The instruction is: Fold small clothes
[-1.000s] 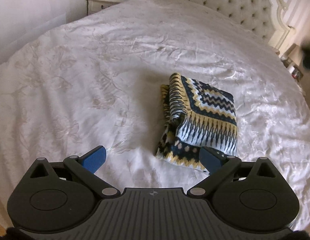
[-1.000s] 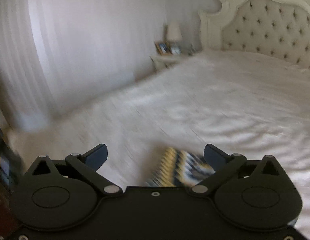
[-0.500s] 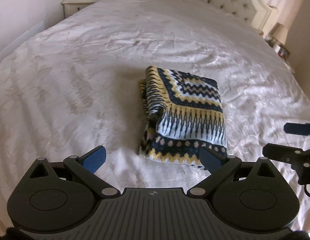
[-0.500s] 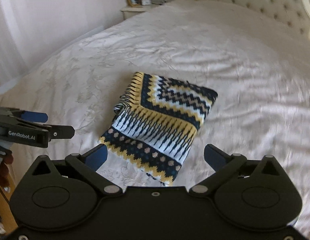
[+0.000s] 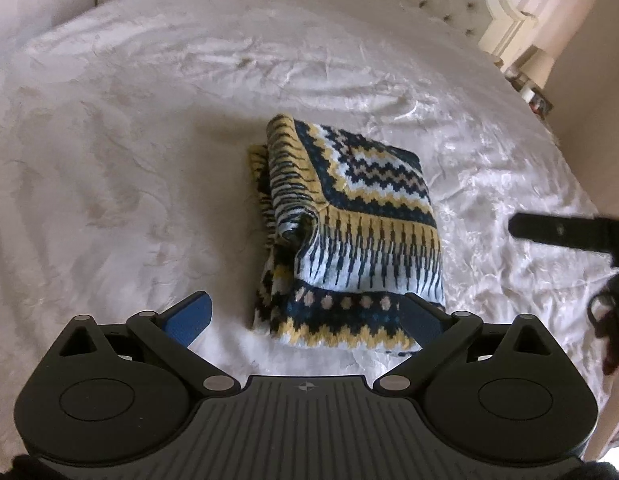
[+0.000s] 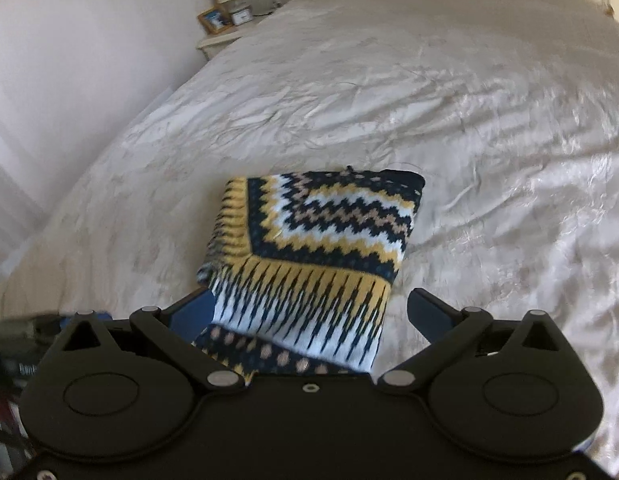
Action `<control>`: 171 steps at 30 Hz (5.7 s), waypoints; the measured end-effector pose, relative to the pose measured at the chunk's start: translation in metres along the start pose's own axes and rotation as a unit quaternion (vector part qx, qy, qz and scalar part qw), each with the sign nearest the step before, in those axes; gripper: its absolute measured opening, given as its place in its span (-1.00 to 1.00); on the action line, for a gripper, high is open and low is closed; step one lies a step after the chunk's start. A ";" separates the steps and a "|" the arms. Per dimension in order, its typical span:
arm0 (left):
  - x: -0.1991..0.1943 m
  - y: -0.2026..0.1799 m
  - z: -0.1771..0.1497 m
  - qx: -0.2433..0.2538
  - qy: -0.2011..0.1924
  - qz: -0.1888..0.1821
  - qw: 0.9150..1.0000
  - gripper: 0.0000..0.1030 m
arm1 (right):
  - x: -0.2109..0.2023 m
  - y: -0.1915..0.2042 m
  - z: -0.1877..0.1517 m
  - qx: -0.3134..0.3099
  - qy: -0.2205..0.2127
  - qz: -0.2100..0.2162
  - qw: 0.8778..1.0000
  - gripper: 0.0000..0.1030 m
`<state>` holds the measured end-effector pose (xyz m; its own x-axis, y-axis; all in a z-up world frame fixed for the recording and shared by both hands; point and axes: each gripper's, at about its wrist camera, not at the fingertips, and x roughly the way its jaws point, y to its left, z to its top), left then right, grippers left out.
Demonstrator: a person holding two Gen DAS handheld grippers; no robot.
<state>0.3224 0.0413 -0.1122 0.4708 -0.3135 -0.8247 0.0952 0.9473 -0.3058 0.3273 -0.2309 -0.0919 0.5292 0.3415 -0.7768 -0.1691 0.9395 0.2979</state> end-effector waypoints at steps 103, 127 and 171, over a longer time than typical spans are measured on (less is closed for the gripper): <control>-0.085 -0.123 -0.114 0.063 -0.045 0.152 0.985 0.66 | -0.093 0.019 -0.128 -0.020 -0.021 -0.033 0.999 0.99; -0.166 -0.072 -0.177 0.032 -0.030 0.158 0.986 0.66 | -0.174 0.120 -0.210 0.013 -0.052 -0.132 0.990 0.99; -0.179 -0.099 -0.195 0.076 -0.030 0.166 0.983 0.65 | -0.206 0.127 -0.225 0.037 -0.061 -0.155 0.985 0.99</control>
<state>0.0576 -0.0094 -0.0270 0.5489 0.0137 -0.8358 0.0565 0.9970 0.0534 0.0092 -0.1760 -0.0189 0.6428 0.0291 -0.7655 0.0747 0.9921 0.1004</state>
